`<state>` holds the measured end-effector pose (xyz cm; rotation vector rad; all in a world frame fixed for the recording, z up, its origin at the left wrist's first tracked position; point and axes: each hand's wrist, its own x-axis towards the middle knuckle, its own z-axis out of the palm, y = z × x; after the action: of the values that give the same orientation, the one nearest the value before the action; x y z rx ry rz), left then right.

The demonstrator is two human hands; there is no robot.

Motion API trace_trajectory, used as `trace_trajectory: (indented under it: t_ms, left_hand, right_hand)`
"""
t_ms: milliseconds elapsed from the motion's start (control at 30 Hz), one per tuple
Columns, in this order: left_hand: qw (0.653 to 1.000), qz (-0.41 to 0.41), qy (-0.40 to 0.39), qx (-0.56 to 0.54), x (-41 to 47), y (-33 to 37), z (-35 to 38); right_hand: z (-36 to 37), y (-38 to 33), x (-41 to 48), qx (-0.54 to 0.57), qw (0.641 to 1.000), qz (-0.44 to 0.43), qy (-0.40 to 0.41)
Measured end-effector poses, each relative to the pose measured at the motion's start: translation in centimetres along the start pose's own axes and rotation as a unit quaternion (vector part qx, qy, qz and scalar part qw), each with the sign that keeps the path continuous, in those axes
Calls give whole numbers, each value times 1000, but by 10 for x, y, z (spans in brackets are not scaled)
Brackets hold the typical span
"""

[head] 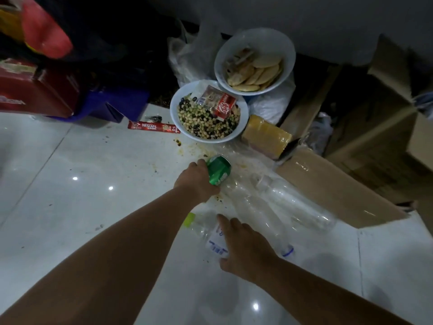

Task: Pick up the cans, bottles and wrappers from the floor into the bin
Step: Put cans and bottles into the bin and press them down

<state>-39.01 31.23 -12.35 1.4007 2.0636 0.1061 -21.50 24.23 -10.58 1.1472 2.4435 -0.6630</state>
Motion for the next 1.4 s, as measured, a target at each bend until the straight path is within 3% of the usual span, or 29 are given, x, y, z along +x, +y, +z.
trace_trajectory:
  t_ms: [333, 567, 733, 933, 1133, 1300, 1400]
  left_hand:
    - [999, 6, 50, -5, -39, -57, -128]
    - [974, -22, 219, -52, -112, -119, -257]
    - [958, -94, 269, -25, -171, -175, -338]
    - [916, -158, 364, -56, -235, -220, -394]
    - [882, -163, 429, -104, -301, -247, -441]
    - [846, -202, 481, -111, -343, -292, -479]
    - [824, -231, 503, -126, -357, -325, -481]
  right_hand:
    - [-99, -52, 25, 0, 998, -11, 56]
    - [-204, -169, 45, -133, 975, -92, 150]
    - [-243, -272, 54, -120, 966, -161, 161]
    - [-288, -348, 65, -144, 936, -255, 196]
    - [-332, -407, 57, -176, 890, -340, 247]
    - [-376, -467, 52, -236, 846, -376, 295]
    - [-386, -510, 56, -286, 827, -395, 281]
